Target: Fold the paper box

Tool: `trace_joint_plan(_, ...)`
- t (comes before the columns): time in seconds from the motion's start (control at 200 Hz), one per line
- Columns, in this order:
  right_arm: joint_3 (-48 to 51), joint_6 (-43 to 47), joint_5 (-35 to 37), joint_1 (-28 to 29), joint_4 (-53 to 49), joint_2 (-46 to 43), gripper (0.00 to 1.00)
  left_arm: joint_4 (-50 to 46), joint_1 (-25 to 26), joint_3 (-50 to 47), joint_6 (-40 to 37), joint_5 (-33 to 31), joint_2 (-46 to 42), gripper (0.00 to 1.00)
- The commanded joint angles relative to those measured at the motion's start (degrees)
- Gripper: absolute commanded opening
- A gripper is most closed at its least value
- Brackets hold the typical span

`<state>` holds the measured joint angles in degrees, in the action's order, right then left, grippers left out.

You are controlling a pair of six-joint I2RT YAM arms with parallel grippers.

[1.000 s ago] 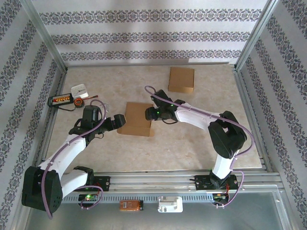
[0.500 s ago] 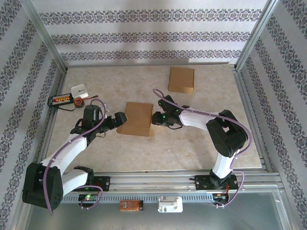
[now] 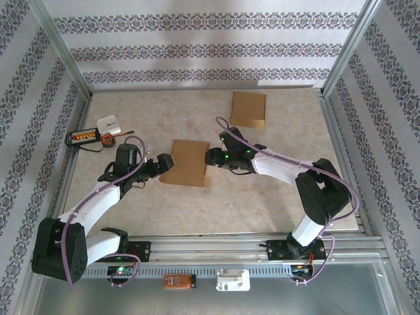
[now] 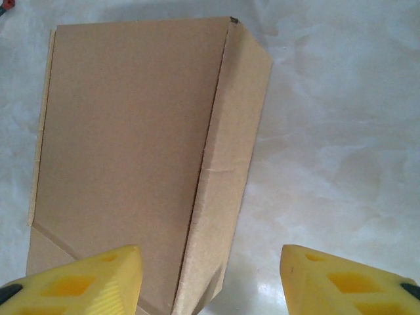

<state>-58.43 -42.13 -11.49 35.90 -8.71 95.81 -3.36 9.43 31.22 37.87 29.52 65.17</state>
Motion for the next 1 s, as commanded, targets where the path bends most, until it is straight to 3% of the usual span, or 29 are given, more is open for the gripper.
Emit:
trace_joint_plan(0.0,-2.26,-1.37,0.0,0.56,0.96,3.14,0.58,1.29,0.68,0.93,0.54,-0.3,0.05,1.0)
trace_joint_plan(0.32,-2.17,-2.72,-1.08,0.83,3.45,7.39,0.39,0.58,0.67,0.03,0.1,-0.75,-0.71,1.0)
trace_joint_plan(0.61,0.67,-2.82,-6.29,-0.3,7.93,7.93,0.14,-1.35,0.67,2.33,0.33,-1.35,1.41,1.0)
trace_joint_plan(0.78,2.6,-1.22,-7.54,-1.75,9.82,7.37,0.11,-1.59,0.61,3.66,1.24,-3.29,3.48,1.0)
trace_joint_plan(0.994,4.72,0.94,-9.21,-3.24,12.22,6.85,0.08,-0.58,0.63,6.97,2.85,0.15,9.71,1.0)
